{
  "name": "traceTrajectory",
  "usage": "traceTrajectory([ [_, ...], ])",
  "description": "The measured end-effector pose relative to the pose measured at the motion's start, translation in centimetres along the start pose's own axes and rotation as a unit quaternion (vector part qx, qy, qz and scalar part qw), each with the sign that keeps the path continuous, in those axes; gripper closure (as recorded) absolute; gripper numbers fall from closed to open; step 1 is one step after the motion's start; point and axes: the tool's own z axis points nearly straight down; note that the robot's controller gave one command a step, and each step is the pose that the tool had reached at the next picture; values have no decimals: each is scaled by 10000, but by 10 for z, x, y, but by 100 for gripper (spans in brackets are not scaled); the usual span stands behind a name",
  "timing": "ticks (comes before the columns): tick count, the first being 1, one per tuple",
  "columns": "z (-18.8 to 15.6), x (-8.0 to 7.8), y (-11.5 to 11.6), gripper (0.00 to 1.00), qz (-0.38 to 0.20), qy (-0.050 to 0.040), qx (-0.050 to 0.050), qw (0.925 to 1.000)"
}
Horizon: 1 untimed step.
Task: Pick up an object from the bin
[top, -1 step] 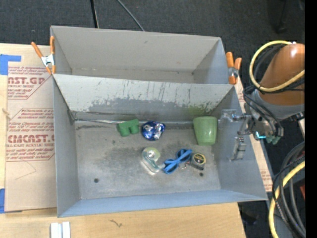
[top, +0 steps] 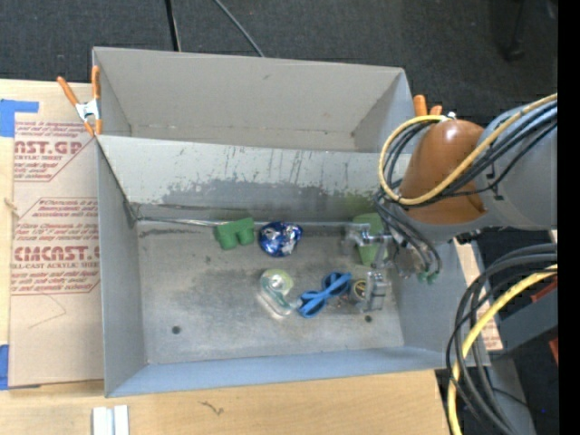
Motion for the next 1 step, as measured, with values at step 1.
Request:
traceTrajectory([
  [1, 21, 18, 37, 0, -264, -12, 8, 9996],
])
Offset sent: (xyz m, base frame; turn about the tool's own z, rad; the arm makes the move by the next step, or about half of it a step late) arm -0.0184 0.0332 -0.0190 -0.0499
